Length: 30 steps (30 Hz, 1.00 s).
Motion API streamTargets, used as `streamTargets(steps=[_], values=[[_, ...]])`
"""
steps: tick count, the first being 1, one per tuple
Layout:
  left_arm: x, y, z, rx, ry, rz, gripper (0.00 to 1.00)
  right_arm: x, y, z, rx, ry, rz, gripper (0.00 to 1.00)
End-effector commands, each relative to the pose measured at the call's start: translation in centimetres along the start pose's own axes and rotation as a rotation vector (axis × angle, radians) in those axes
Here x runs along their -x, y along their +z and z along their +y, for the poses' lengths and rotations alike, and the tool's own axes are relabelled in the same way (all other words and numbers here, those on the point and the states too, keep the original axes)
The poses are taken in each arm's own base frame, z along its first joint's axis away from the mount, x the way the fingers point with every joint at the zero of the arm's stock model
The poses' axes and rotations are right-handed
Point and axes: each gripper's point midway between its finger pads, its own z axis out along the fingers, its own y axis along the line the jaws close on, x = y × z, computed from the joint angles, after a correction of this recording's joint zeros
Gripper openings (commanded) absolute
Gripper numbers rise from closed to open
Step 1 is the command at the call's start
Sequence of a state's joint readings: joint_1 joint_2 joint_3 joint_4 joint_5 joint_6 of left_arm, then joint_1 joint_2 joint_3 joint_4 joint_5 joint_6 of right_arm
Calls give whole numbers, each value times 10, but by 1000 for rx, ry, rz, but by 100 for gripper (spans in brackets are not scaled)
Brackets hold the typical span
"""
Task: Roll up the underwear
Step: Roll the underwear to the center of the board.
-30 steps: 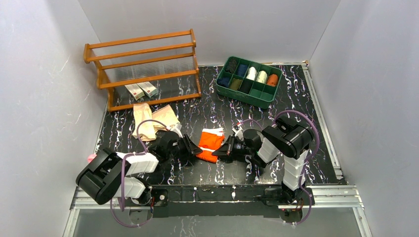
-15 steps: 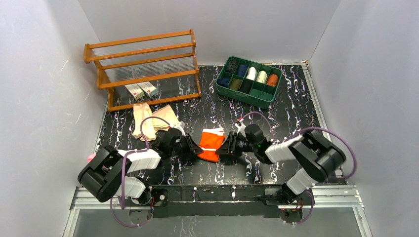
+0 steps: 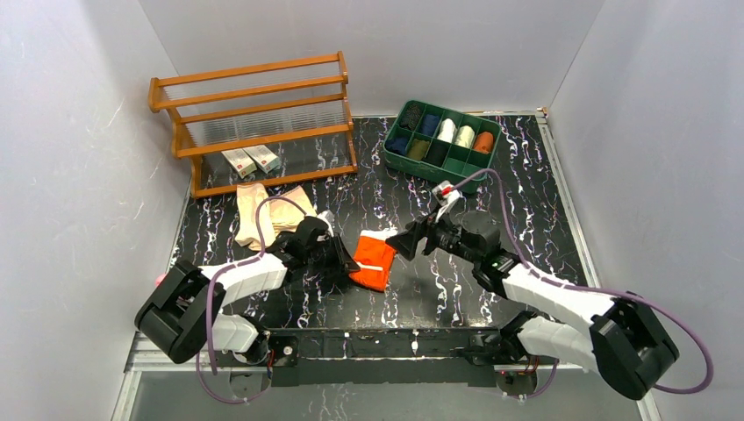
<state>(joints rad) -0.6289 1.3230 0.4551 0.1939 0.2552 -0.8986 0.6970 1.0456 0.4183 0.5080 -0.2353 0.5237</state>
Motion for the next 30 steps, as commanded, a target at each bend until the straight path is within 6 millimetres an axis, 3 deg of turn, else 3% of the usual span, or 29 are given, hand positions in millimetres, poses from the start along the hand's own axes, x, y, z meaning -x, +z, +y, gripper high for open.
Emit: streamTargets(steps=[1,5,8,10,16,30], values=[[-8,-13,2,34,18,56,0,-15,14,20,179,-436,29,99],[-14,-14,1,35,1,94,0,-59,23,38,222,-943,62,97],[-14,-15,5,51,-13,97,0,-85,28,37,227,-1122,119,83],[-16,-15,8,55,-22,102,0,-96,30,42,246,-1184,130,77],[-20,-17,12,64,-47,131,0,-129,30,50,275,-1333,152,76],[-24,-21,22,47,-107,170,0,-168,31,26,231,-1430,241,53]])
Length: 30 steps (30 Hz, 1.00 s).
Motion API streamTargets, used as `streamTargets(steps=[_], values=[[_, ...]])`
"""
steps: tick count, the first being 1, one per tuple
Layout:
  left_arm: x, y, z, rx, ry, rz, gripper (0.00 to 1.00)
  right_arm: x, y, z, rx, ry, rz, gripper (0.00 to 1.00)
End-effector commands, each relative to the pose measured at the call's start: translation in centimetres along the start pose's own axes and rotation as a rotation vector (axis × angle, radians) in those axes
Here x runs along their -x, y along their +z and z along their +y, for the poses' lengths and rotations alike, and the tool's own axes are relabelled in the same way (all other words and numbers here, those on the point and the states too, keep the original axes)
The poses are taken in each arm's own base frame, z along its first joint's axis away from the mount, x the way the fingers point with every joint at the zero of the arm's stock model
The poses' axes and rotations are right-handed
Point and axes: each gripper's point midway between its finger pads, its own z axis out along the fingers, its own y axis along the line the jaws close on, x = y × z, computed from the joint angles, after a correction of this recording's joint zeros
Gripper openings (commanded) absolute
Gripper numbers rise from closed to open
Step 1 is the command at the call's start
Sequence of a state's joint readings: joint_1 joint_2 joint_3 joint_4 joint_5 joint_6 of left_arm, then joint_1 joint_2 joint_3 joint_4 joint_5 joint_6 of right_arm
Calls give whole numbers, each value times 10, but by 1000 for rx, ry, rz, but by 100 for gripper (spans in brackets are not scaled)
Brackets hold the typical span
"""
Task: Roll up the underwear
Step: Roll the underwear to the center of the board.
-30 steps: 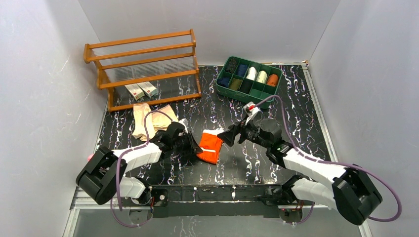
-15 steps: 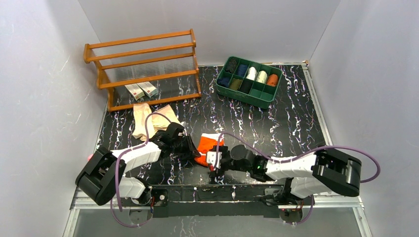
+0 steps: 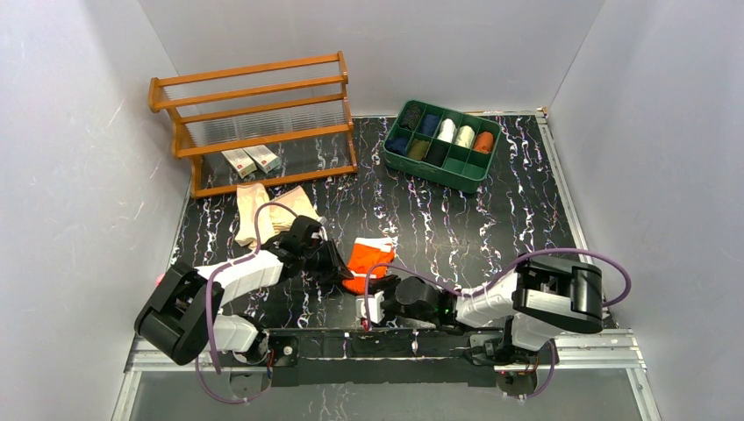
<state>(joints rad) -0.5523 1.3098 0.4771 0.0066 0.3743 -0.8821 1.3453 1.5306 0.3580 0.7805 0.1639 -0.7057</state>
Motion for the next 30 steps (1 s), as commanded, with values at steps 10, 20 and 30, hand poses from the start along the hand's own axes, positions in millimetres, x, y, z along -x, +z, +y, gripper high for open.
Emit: streamTargets(steps=[10,20,30], values=[[-15,-2,11,-8,-16,73,0,-28,7,-2,-111,-98,95,48],[-20,-4,22,5,-24,77,0,-27,15,10,-31,-15,88,3],[8,-19,18,15,-27,-100,59,18,13,5,188,385,-54,1]])
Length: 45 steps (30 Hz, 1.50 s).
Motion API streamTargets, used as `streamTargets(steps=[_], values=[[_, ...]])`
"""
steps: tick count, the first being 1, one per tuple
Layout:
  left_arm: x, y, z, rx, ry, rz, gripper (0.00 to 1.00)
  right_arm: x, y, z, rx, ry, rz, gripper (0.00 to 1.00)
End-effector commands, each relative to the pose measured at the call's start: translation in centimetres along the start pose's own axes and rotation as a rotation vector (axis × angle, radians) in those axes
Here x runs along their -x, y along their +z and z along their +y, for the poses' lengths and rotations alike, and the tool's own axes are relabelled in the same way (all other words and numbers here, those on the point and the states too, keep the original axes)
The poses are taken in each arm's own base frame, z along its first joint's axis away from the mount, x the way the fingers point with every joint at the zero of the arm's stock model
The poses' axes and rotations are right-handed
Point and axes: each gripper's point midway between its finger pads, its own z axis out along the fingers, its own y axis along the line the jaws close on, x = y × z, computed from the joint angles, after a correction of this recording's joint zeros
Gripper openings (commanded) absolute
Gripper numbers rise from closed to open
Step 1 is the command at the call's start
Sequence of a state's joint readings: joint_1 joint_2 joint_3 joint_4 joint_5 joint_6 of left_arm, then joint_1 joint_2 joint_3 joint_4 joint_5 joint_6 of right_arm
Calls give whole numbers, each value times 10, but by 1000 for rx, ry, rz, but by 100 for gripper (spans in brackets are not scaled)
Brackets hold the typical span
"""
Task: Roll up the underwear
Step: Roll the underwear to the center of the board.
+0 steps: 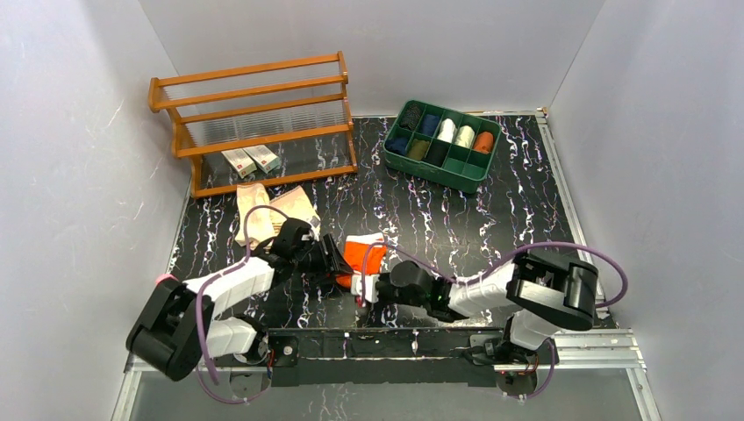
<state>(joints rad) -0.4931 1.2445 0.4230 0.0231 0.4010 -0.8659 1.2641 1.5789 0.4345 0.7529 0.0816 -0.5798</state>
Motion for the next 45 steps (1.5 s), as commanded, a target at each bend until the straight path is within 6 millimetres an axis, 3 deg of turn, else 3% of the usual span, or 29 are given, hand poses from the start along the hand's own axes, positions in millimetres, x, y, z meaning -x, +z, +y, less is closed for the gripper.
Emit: streamTargets(steps=[1,7,13,17,24,28,36,45], values=[[6,-12,8,39,-10,-88,61,19,-3,22,196,265,-42,1],[11,-20,13,62,4,-134,65,25,-3,21,298,512,-71,1],[10,-22,20,93,8,-146,55,20,1,14,353,779,-40,1],[16,-24,17,81,13,-181,55,13,2,8,398,967,-3,1],[39,-49,4,39,44,-357,73,-3,-4,-1,457,1294,40,1],[41,-55,-9,-47,85,-392,77,-16,-4,-6,468,1462,74,1],[20,-34,-12,-139,122,-281,77,-37,3,-4,470,1685,174,2],[9,-16,-8,-200,86,-241,75,-52,3,3,467,1780,231,5]])
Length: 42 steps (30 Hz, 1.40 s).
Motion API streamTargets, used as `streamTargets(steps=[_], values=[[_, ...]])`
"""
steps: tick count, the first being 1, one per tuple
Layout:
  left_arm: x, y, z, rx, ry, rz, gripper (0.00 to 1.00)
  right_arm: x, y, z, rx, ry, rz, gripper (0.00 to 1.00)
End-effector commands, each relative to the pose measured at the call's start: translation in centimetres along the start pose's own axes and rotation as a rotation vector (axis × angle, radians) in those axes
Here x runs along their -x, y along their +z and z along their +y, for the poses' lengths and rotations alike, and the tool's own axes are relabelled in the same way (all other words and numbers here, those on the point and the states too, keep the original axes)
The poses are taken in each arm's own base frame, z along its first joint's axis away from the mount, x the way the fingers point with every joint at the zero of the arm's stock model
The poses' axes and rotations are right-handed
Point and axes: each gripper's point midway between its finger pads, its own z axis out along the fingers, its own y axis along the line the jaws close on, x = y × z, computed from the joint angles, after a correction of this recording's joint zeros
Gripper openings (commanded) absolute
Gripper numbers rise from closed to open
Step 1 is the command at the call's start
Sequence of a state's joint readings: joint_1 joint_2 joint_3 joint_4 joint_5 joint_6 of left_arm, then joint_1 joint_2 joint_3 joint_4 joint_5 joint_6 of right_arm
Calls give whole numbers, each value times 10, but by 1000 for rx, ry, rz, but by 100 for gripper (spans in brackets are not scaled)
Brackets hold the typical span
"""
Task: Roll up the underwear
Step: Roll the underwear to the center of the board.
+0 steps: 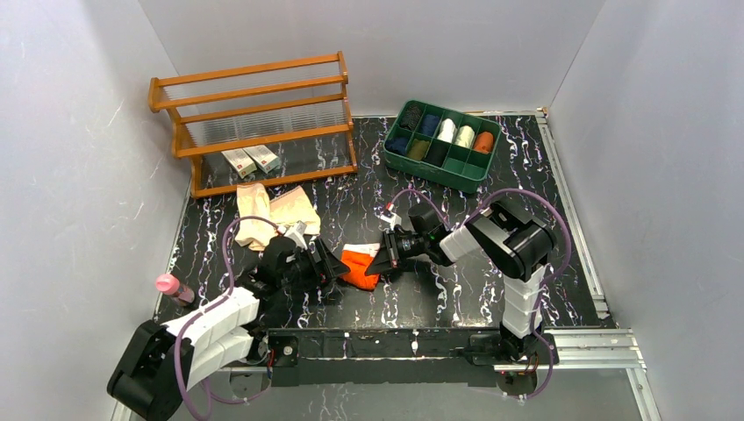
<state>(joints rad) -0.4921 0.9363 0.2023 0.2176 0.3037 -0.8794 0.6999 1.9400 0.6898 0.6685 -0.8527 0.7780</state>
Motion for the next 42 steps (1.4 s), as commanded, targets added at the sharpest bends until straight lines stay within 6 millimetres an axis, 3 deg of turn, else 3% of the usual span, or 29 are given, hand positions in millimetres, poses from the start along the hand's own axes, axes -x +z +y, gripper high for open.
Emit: streamTargets(steps=[1,6,9,14,18,25,35,40,42], values=[[-4,6,-6,-57,-6,8,74,-22,0,-30,-89,132,43,6],[-11,11,12,18,-23,4,69,-20,1,-30,-80,147,38,8],[-8,14,21,58,-37,-27,61,-19,1,-28,-70,155,37,9],[-13,20,51,200,-50,-22,55,-17,1,-25,-58,154,35,11],[-18,24,59,236,-44,-3,50,-16,1,-24,-61,152,40,15],[-30,20,78,353,5,47,19,-6,-4,-13,-74,87,14,30],[-32,26,64,314,29,107,10,19,-30,3,-217,-87,-114,75],[-30,29,54,286,36,129,8,40,-56,16,-330,-247,-212,82],[-30,30,50,277,41,138,8,51,-70,31,-352,-354,-267,84]])
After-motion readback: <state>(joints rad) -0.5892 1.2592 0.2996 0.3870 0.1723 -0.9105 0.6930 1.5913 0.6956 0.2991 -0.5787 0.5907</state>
